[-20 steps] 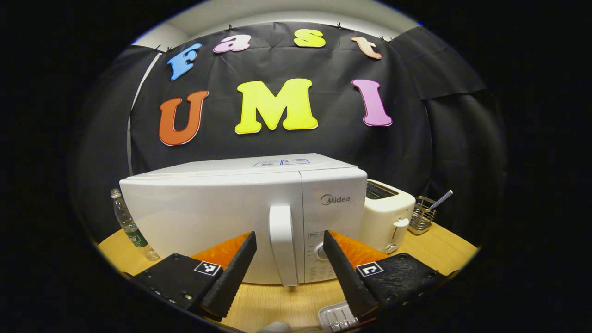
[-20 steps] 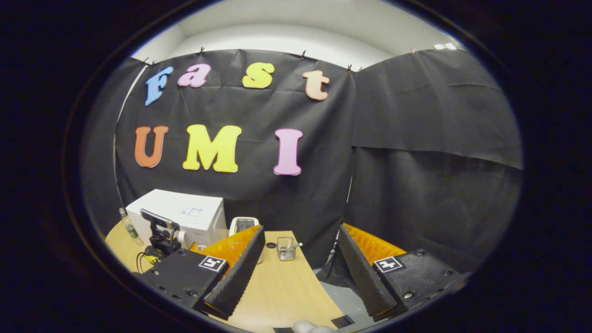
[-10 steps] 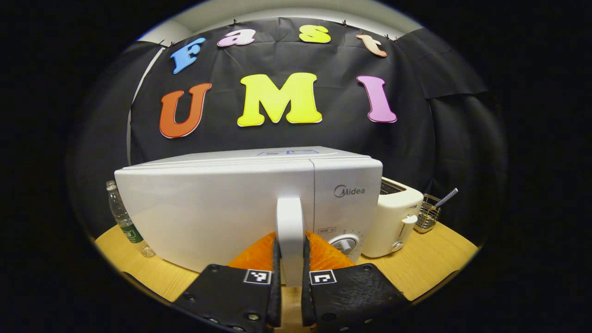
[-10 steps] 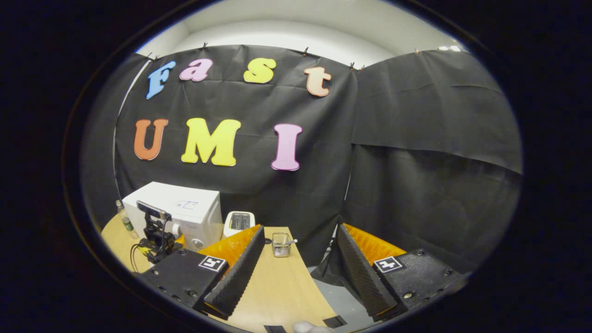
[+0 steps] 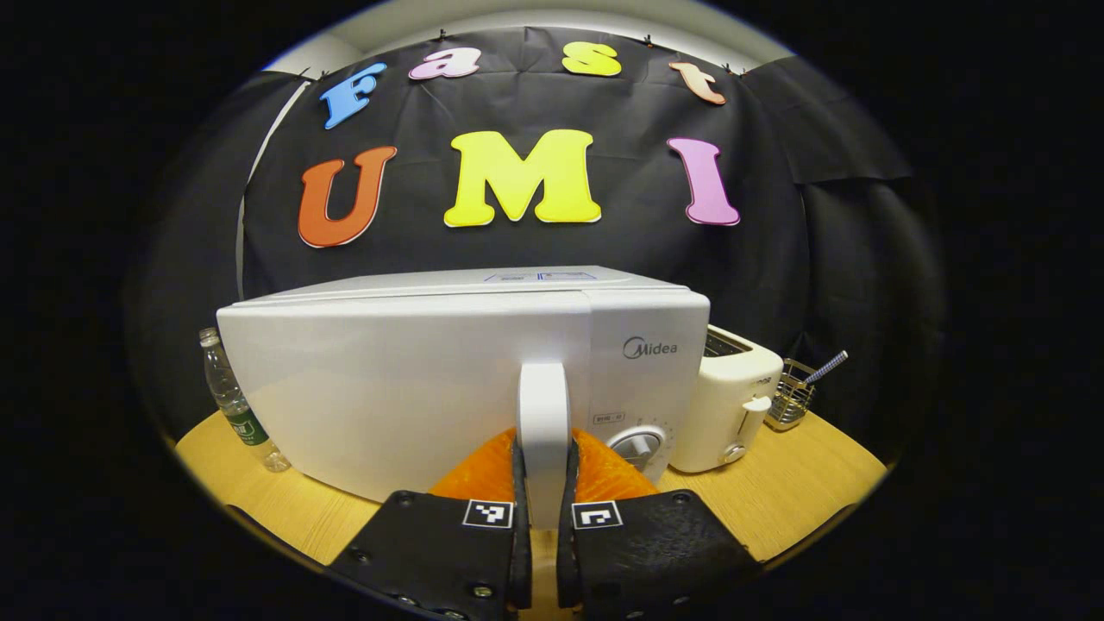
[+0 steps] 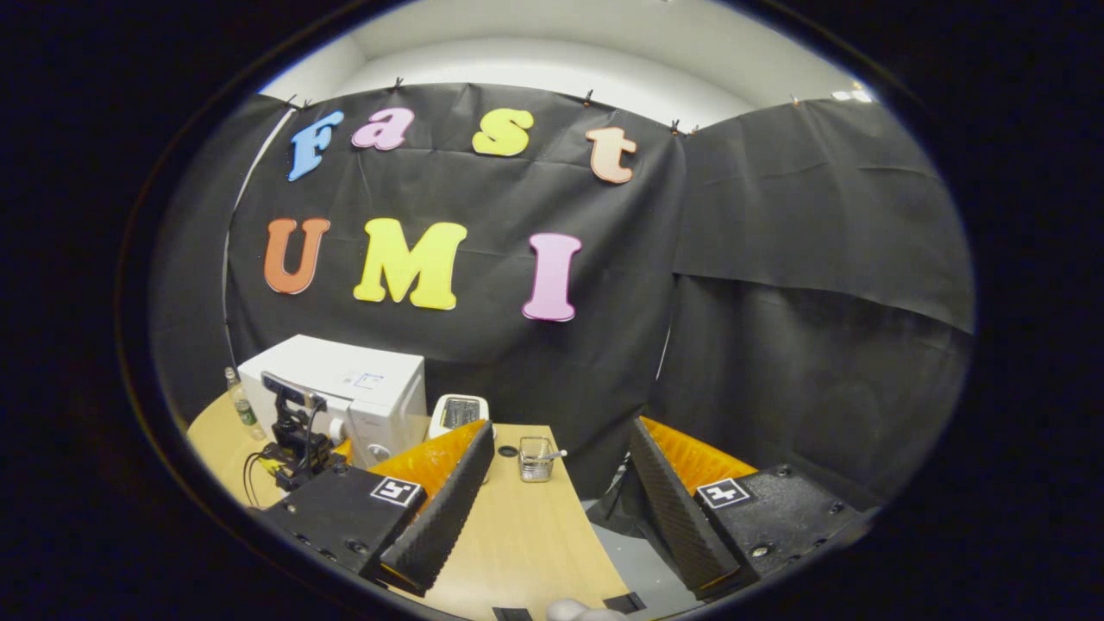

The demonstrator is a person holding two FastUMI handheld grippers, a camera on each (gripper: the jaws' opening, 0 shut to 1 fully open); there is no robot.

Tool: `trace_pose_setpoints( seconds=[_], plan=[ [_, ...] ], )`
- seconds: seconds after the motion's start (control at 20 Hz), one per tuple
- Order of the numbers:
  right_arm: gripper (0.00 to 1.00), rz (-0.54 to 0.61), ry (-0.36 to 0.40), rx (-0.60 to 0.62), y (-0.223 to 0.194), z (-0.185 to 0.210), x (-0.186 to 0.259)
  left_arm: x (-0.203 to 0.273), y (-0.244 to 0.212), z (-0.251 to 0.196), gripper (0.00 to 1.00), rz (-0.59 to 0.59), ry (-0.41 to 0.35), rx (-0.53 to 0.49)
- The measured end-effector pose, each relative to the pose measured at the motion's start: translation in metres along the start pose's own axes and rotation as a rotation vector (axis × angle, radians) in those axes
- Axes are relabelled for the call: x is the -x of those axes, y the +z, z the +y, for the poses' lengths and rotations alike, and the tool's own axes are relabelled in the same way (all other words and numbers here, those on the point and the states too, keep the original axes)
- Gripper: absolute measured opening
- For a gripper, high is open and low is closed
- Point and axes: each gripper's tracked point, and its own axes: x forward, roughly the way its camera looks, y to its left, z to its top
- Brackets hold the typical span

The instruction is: Open the microwave oven with the left hand, put the food in, and close the microwave oven.

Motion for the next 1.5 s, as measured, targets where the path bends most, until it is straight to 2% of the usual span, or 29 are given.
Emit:
trace_pose_setpoints(
  seconds=[0.05, 0.1, 0.15, 0.2, 0.25, 0.35, 0.4, 0.45, 0.5, 0.65, 0.7, 0.75, 0.8, 1.1, 1.2, 1.25, 1.3, 1.35, 1.4, 1.45, 1.5],
  plan=[
    [0.96, -0.001, 0.009, 0.002, -0.001, 0.004, 0.001, 0.014, -0.002, 0.002, 0.11, -0.016, -0.006, -0.022],
    [1.00, 0.002, 0.025, 0.007, -0.002, 0.011, 0.002, 0.029, -0.003, 0.006, 0.11, -0.034, -0.015, -0.050],
    [0.96, 0.001, 0.042, 0.015, -0.002, 0.018, 0.003, 0.042, -0.008, 0.009, 0.11, -0.024, -0.028, -0.057],
    [0.96, -0.001, 0.061, 0.024, -0.001, 0.026, 0.004, 0.055, -0.011, 0.013, 0.11, -0.019, -0.043, -0.042],
    [1.00, -0.002, 0.083, 0.033, -0.001, 0.035, 0.005, 0.068, -0.016, 0.019, 0.11, 0.001, -0.051, -0.022],
    [1.00, -0.011, 0.127, 0.039, 0.002, 0.055, 0.008, 0.094, -0.020, 0.032, 0.11, 0.019, -0.047, -0.031],
    [0.96, -0.014, 0.154, 0.038, 0.003, 0.067, 0.012, 0.105, -0.023, 0.038, 0.11, 0.027, -0.039, -0.036],
    [0.96, -0.017, 0.178, 0.039, 0.003, 0.078, 0.013, 0.116, -0.026, 0.045, 0.11, 0.036, -0.030, -0.039],
    [1.00, -0.020, 0.204, 0.038, 0.003, 0.089, 0.016, 0.127, -0.028, 0.053, 0.11, 0.046, -0.025, -0.042],
    [1.00, -0.024, 0.272, 0.036, 0.003, 0.119, 0.024, 0.156, -0.035, 0.079, 0.10, 0.074, 0.010, -0.035],
    [0.96, -0.021, 0.289, 0.033, 0.002, 0.127, 0.027, 0.165, -0.037, 0.089, 0.10, 0.079, 0.027, -0.042],
    [0.96, -0.017, 0.307, 0.026, 0.000, 0.134, 0.029, 0.175, -0.040, 0.099, 0.10, 0.086, 0.046, -0.049],
    [1.00, -0.010, 0.325, 0.020, -0.002, 0.143, 0.032, 0.182, -0.042, 0.110, 0.10, 0.093, 0.065, -0.052],
    [1.00, 0.002, 0.407, 0.005, -0.009, 0.178, 0.050, 0.225, -0.053, 0.179, 0.10, 0.125, 0.198, -0.062],
    [1.00, 0.012, 0.429, 0.013, -0.013, 0.188, 0.055, 0.230, -0.055, 0.191, 0.09, 0.130, 0.212, -0.062],
    [0.96, 0.012, 0.435, 0.019, -0.013, 0.191, 0.058, 0.233, -0.057, 0.198, 0.10, 0.135, 0.219, -0.044],
    [1.00, 0.007, 0.439, 0.018, -0.011, 0.193, 0.060, 0.234, -0.057, 0.201, 0.09, 0.140, 0.217, -0.024],
    [1.00, 0.004, 0.442, 0.016, -0.011, 0.196, 0.061, 0.235, -0.058, 0.203, 0.10, 0.146, 0.216, -0.008],
    [0.96, 0.003, 0.448, 0.014, -0.011, 0.199, 0.063, 0.236, -0.059, 0.203, 0.10, 0.152, 0.211, -0.015],
    [0.96, 0.008, 0.449, 0.015, -0.014, 0.200, 0.065, 0.238, -0.056, 0.205, 0.10, 0.142, 0.211, -0.024],
    [1.00, 0.015, 0.453, 0.014, -0.016, 0.201, 0.066, 0.237, -0.054, 0.206, 0.12, 0.138, 0.198, -0.017]
  ],
)
